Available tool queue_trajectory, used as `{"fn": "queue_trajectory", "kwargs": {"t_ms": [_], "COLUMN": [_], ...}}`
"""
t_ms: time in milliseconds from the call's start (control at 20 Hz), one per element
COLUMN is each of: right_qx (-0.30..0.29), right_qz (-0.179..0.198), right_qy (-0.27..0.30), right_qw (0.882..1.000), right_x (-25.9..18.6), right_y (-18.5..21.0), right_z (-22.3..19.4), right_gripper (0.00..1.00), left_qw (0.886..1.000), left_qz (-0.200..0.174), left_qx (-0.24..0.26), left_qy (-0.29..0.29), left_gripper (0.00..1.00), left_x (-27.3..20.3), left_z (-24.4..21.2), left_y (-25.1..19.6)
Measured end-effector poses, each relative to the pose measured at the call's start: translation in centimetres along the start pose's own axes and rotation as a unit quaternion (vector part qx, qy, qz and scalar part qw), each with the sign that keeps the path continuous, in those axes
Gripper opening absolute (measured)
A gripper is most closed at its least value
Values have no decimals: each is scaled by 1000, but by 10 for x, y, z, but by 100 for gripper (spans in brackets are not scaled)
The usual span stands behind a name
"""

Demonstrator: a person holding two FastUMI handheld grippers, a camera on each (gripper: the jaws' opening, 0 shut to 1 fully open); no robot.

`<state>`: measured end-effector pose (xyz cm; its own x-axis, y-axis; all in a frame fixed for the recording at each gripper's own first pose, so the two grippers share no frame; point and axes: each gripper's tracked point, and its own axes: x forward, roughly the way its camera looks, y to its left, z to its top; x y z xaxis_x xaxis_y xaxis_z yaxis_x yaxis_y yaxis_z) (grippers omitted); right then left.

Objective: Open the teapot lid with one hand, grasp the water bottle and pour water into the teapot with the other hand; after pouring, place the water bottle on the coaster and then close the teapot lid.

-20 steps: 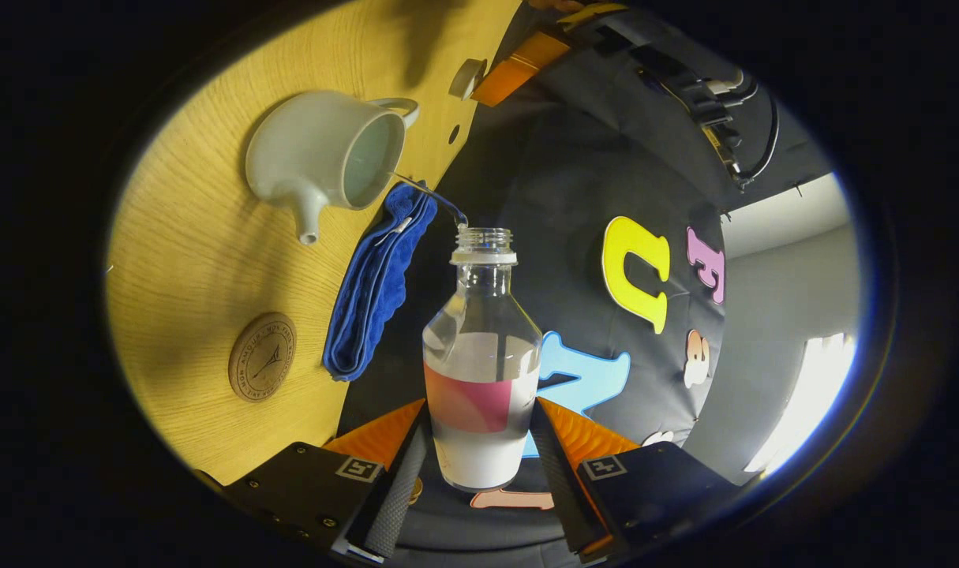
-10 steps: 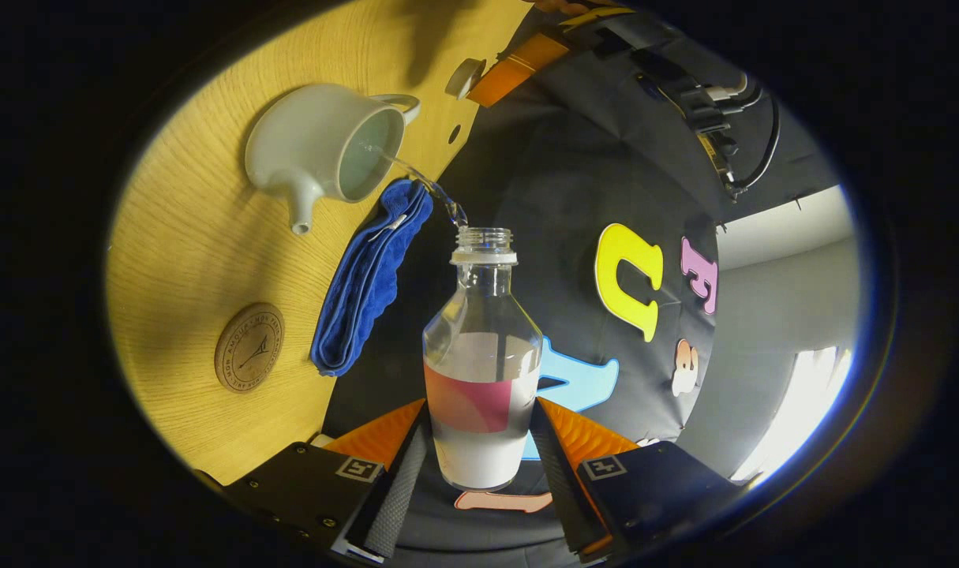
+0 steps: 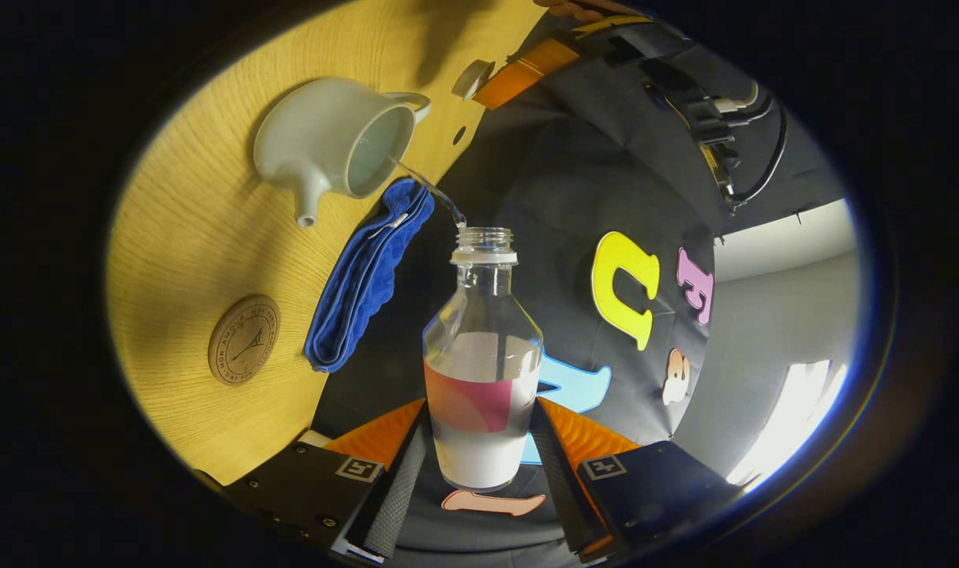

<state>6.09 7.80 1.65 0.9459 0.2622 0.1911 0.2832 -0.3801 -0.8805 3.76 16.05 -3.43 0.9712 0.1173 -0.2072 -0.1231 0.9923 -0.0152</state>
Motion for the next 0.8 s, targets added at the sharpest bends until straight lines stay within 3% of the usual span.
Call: {"fn": "queue_trajectory", "kwargs": {"t_ms": [800], "right_qx": [-48], "right_qz": [-2], "right_qy": [-12], "right_qw": [999], "right_x": [-4], "right_y": [10], "right_z": [10], "right_gripper": [76], "left_qw": [1000], "left_qz": [-5], "left_qx": [4], "left_qy": [6], "left_gripper": [5], "left_x": [0], "left_z": [-3], "left_y": [-5]}}
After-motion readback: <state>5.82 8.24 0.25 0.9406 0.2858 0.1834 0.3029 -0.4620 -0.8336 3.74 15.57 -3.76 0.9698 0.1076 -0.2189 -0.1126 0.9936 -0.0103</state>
